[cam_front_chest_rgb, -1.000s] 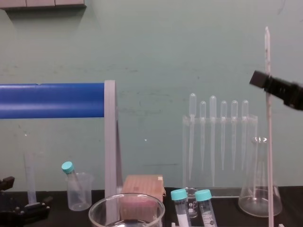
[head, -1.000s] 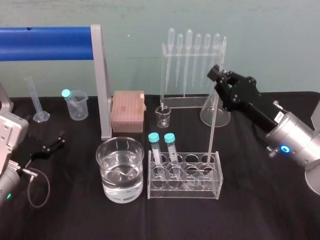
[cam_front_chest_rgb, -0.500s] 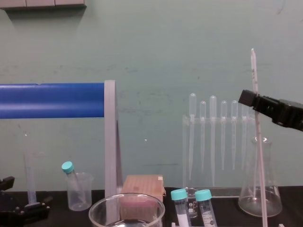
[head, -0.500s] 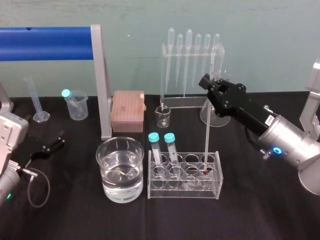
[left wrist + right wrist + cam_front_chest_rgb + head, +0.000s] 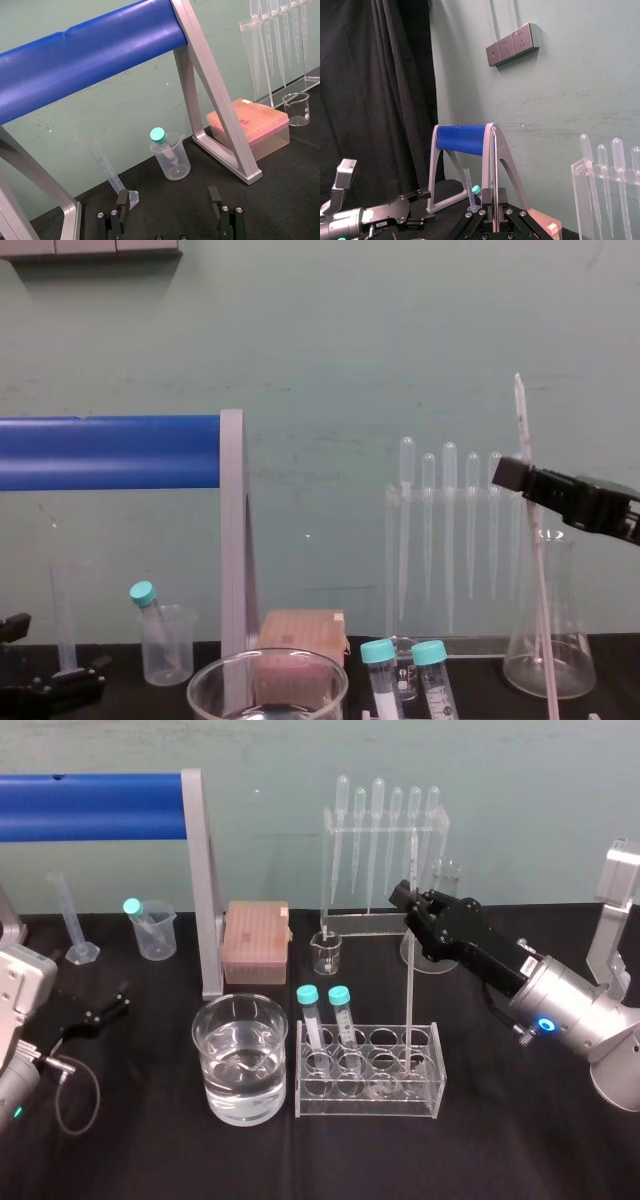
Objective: Hold the thermometer with one hand and immerse one end into the beaker, then reinsert it into the test tube rack.
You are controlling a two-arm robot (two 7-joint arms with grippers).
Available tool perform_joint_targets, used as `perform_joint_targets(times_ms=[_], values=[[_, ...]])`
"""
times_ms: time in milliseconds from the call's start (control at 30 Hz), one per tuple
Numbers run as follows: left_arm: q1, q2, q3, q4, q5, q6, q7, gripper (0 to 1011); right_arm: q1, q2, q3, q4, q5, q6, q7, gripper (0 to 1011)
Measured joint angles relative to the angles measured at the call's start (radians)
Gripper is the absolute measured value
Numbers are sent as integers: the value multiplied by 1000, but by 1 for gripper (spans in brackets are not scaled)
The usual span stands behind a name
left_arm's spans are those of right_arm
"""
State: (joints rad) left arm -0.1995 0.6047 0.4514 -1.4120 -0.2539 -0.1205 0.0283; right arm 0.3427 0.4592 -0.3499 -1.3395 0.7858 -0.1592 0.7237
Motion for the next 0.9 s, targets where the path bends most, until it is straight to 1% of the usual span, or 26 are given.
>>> perform_joint_targets(times_ms=[300,900], values=[[0,0,0,0,0,0,0,1008,0,5,-8,2,2,17,-11,58],[0,0,0,0,0,0,0,1008,0,4,-7,2,2,15,-11,58]])
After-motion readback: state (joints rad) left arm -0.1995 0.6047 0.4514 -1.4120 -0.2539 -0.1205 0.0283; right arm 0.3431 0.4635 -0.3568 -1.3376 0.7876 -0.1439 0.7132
